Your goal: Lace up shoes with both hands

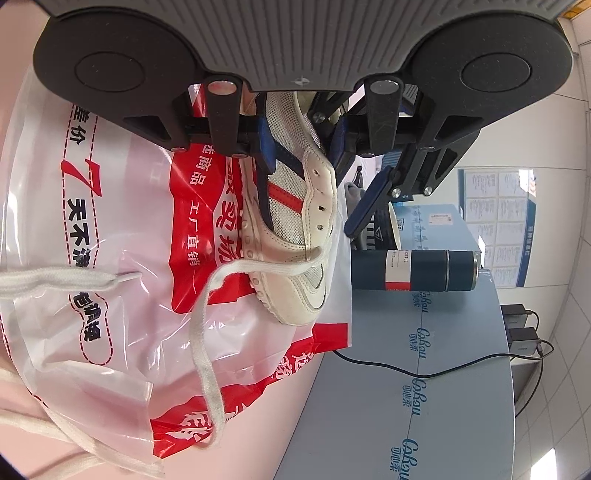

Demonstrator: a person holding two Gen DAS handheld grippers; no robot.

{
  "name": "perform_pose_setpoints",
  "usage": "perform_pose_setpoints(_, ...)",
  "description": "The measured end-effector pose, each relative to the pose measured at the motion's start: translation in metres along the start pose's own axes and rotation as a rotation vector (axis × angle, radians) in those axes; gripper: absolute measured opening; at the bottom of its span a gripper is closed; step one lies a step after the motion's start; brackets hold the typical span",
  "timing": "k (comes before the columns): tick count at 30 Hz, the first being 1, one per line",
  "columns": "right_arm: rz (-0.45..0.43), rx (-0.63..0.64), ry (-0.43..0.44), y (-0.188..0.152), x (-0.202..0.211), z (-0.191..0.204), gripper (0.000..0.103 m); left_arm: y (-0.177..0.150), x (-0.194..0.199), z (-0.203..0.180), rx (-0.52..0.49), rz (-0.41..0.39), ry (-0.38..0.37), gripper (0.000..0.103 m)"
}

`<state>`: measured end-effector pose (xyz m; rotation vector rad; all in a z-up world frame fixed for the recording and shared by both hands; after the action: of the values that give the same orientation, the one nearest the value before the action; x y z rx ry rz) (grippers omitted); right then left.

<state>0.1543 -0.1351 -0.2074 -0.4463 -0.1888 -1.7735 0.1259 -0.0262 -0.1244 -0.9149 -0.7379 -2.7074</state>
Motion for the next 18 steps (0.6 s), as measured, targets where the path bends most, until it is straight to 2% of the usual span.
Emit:
perform_pose_setpoints(5, -0.002, -0.003, -0.001, 0.0001, 0.0004, -0.0011, 0.029, 0.0018, -0.0110, -0.0036, -0.020, 0.027, 0.010, 0.027)
perform_pose_setpoints(6, -0.003, -0.003, -0.001, 0.0003, 0.0006, -0.0013, 0.029, 0.0016, -0.0123, -0.0034, -0.018, 0.031, 0.012, 0.013)
perform_pose_setpoints(7, -0.003, -0.003, 0.000, 0.0005, 0.0006, -0.0013, 0.029, 0.0011, -0.0119, -0.0020, -0.017, 0.030, 0.020, 0.007)
perform_pose_setpoints(12, -0.002, 0.003, 0.002, -0.0001, -0.0011, -0.0004, 0.029, -0.0014, -0.0073, -0.0023, -0.022, 0.016, 0.023, 0.004)
perform_pose_setpoints(15, -0.005, 0.006, -0.007, -0.0006, -0.0012, -0.0004, 0.029, -0.0007, -0.0056, -0.0033, -0.058, 0.016, 0.039, 0.004)
perform_pose_setpoints(16, -0.011, 0.005, -0.037, -0.0005, -0.0007, -0.0032, 0.040, -0.0002, -0.0051, -0.0037, -0.072, 0.017, 0.045, 0.004)
perform_pose_setpoints(17, -0.017, 0.003, -0.063, -0.0003, -0.0002, -0.0061, 0.046, 0.0005, -0.0041, -0.0046, -0.087, 0.017, 0.051, 0.004)
perform_pose_setpoints(18, -0.018, -0.011, -0.064, -0.0001, 0.0004, -0.0091, 0.046, 0.0009, -0.0031, -0.0056, -0.105, 0.015, 0.058, 0.003)
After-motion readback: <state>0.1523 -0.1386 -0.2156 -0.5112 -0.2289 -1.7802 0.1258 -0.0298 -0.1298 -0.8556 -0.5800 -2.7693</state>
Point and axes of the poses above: each gripper's, at about its wrist camera, not at the fingertips, and x roughly against the way its jaws point, z to its left, y to its top, the point moved 9 cm from there along -x, roughly the way its jaws point, and after that the axes turned 5 degrees about -x, right-handed, at the moved point
